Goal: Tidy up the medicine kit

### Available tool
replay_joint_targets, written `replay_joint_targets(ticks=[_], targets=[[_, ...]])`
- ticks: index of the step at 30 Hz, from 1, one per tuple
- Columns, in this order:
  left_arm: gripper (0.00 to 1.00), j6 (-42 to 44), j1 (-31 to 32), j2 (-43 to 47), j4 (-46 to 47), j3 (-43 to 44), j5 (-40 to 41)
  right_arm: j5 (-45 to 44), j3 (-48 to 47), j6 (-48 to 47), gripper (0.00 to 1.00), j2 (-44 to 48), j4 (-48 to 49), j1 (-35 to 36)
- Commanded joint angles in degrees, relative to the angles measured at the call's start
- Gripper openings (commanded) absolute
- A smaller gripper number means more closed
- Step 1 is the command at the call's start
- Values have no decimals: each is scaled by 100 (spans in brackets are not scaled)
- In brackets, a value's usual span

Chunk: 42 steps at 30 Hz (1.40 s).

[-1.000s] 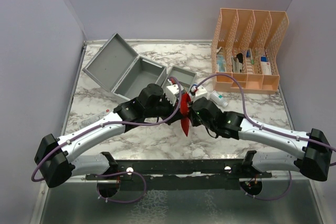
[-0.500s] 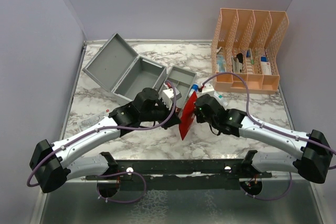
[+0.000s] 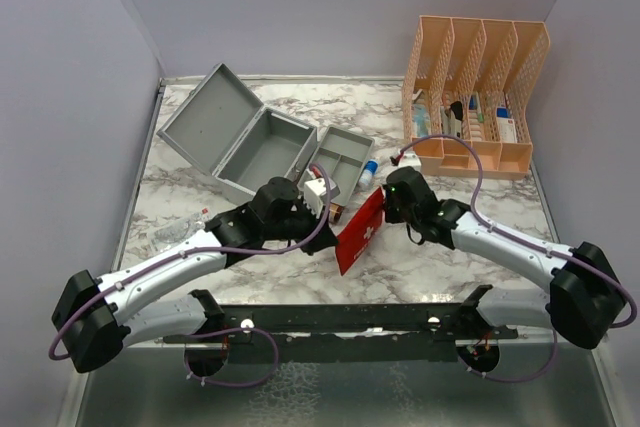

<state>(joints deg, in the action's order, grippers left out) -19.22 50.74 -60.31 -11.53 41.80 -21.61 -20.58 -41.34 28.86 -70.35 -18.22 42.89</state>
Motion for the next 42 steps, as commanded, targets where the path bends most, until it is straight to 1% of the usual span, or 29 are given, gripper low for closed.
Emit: replay_joint_targets(ticks=[1,7,9,11,13,16,17,18,19,22,25,30,33,36,38,42], targets=[[0,-86,41,264,14,-86,-116,395,182,-350,1,-165,691,-530],[0,45,40,297,-34,-115,-141,922,123,-563,1,-334,883,-703],[0,131,41,301,16,-115,-131,1114,-8,-638,1,-308,644,-703],[0,293,41,272,124,-60,-213,1299,-164,-693,15,-215,271,-703],[0,583,41,213,148,47,-331,1403,-210,-725,26,72,25,-703],[0,1075,41,101,25,220,-347,1563,-129,-768,43,708,-130,-703],[0,1235,40,47,-65,291,-373,1615,-118,-811,46,931,-165,-703],[0,1416,41,1,-158,366,-395,1694,-142,-885,54,1128,-243,-703],[0,1559,41,-52,-271,438,-389,1819,-205,-1060,56,1296,-319,-703],[0,2032,41,-170,-572,623,-424,2176,-417,-1417,56,1667,-382,-703],[0,2528,40,-237,-792,800,-579,3051,-412,-2001,54,1783,1,-703],[0,3553,41,-25,-936,823,-1027,4854,19,-3360,54,1443,1009,-703],[0,4192,41,137,-1158,764,-1187,5603,-186,-3750,54,1153,1102,-703],[0,4734,41,173,-1426,762,-1064,6483,-63,-4387,54,1101,1212,-703],[0,4991,43,150,-1603,787,-943,6575,-51,-4793,54,1055,1060,-703],[0,5367,41,13,-1906,949,-728,6651,-470,-5418,54,867,133,-703]])
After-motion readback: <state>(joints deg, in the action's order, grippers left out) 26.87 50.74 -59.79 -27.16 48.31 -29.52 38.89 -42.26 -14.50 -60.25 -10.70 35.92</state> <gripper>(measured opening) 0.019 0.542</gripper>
